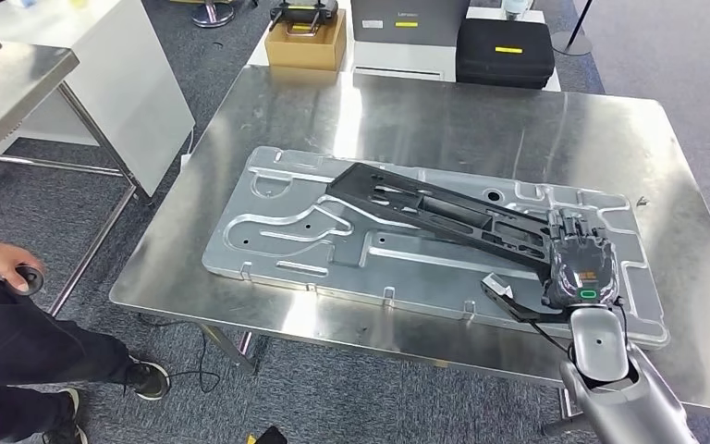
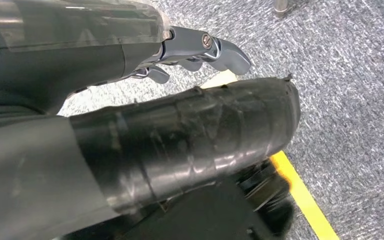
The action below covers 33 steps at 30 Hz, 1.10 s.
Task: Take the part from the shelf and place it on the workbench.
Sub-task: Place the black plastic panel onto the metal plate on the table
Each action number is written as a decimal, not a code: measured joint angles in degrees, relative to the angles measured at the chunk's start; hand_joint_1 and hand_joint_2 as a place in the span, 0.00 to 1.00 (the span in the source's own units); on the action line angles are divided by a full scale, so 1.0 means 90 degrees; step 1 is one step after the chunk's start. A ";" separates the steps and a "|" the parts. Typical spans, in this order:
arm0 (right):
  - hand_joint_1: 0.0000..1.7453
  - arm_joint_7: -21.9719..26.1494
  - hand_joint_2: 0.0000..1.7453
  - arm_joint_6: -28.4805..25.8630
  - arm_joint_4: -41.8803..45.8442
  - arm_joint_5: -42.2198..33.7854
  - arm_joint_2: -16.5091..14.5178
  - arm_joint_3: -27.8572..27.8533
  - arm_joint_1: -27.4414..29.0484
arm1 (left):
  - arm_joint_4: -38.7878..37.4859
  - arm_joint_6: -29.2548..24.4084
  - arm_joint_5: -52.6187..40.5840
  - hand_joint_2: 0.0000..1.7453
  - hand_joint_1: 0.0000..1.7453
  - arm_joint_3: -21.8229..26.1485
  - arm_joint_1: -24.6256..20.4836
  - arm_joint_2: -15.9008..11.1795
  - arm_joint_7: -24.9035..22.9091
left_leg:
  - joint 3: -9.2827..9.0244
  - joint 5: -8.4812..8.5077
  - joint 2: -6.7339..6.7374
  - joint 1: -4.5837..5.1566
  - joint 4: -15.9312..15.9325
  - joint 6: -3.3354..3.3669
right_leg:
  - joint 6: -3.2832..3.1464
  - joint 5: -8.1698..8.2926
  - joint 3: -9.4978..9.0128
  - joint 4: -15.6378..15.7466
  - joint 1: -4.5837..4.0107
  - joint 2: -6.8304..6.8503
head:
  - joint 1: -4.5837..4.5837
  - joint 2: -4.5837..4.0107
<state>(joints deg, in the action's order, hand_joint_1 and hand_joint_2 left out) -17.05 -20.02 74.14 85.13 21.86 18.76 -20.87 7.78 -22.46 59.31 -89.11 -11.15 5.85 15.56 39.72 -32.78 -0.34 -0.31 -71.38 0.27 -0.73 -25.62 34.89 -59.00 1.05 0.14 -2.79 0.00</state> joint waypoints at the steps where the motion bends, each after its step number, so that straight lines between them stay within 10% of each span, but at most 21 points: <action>1: 0.00 0.0023 0.00 0.0017 0.0001 0.0000 0.0000 -0.0018 0.0041 | -0.0001 -0.0002 0.0006 0.00 0.00 0.0001 0.0011 -0.0001 0.0003 | 0.0142 -0.0097 0.0000 -0.0005 -0.0314 -0.0011 | -0.0001 0.0000 -0.0001 -0.0002 -0.0004 0.0000 | -0.0001 0.0000; 3: 0.00 0.0095 0.00 0.0072 0.0016 0.0000 0.0016 -0.0051 0.0125 | 0.0000 -0.0010 0.0033 0.00 0.00 0.0003 0.0027 -0.0004 0.0006 | 0.0103 0.0070 0.0001 -0.0009 -0.0246 -0.0002 | 0.0001 -0.0003 -0.0005 -0.0008 -0.0008 -0.0007 | 0.0000 0.0000; 6: 0.00 0.0245 0.00 0.0158 0.0138 0.0000 0.0097 -0.0123 0.0240 | -0.0001 -0.0049 0.0089 0.00 0.00 0.0005 0.0032 -0.0015 0.0012 | -0.0513 0.0628 -0.0001 0.0004 0.1021 0.0077 | 0.0033 -0.0012 -0.0011 -0.0022 -0.0026 -0.0017 | -0.0002 0.0000; 11: 0.00 0.0496 0.00 0.0330 0.0418 -0.0001 0.0272 -0.0155 0.0397 | -0.0002 -0.0082 0.0157 0.00 0.00 0.0015 0.0069 -0.0027 0.0063 | -0.0718 0.0757 0.0001 0.0026 0.1468 0.0209 | 0.0211 -0.0021 0.0004 -0.0029 -0.0026 -0.0022 | -0.0005 0.0000; 15: 0.00 0.0738 0.00 0.0758 0.0734 -0.0041 0.0566 -0.0162 0.0563 | -0.0001 -0.0096 0.0258 0.00 0.00 0.0047 0.0085 -0.0030 0.0116 | -0.0738 0.0823 0.0015 0.0006 0.1556 0.0317 | 0.0330 -0.0693 0.0510 -0.1181 0.0007 -0.0019 | -0.0011 0.0000; 18: 0.00 0.0888 0.00 0.1212 0.1149 -0.0195 0.0957 -0.0218 0.0858 | -0.0001 -0.0120 0.0368 0.00 0.00 0.0075 0.0140 -0.0041 0.0181 | -0.0732 0.0804 0.0007 0.0004 0.1524 0.0320 | 0.0390 -0.0744 0.0700 -0.1642 0.0044 -0.0017 | -0.0011 0.0000; 21: 0.00 0.0925 0.00 0.1689 0.1863 -0.0627 0.1551 -0.0453 0.1289 | -0.0001 -0.0166 0.0481 0.00 0.00 0.0109 0.0192 -0.0055 0.0258 | -0.0725 0.0731 -0.0017 0.0006 0.1423 0.0262 | 0.0403 -0.0222 0.0092 -0.0477 0.0074 -0.0008 | -0.0012 0.0000; 27: 0.00 0.0914 0.00 0.1956 0.2858 -0.0928 0.2236 -0.0926 0.1921 | -0.0002 -0.0193 0.0561 0.00 0.00 0.0145 0.0242 -0.0091 0.0296 | -0.0665 0.0557 -0.0006 0.0024 0.1242 0.0080 | 0.0153 -0.0140 -0.0108 -0.0053 0.0052 -0.0053 | -0.0004 0.0000; 31: 0.00 0.0883 0.00 0.1771 0.3207 -0.1050 0.2379 -0.1135 0.2226 | -0.0002 -0.0211 0.0619 0.00 0.00 0.0191 0.0252 -0.0092 0.0333 | -0.0031 -0.0216 0.0002 0.0003 -0.0196 -0.0005 | 0.0069 -0.0140 -0.0109 -0.0043 0.0044 -0.0022 | -0.0001 0.0000; 33: 0.00 0.0950 0.00 0.1121 0.3458 -0.1098 0.2293 -0.1356 0.2588 | -0.0002 -0.0233 0.0666 0.00 0.00 0.0220 0.0277 -0.0092 0.0377 | 0.0075 -0.0199 0.0003 0.0003 -0.0439 0.0007 | 0.0059 -0.0148 -0.0117 -0.0045 0.0023 0.0000 | -0.0001 0.0000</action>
<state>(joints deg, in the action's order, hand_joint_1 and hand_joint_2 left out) -8.50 -9.93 105.26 75.25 42.49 6.55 2.43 7.76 -24.56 65.30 -87.13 -8.65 5.03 18.95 40.39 -34.58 -0.31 -0.28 -75.33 0.33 -0.20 -26.95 33.83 -59.40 1.26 0.14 -2.80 0.00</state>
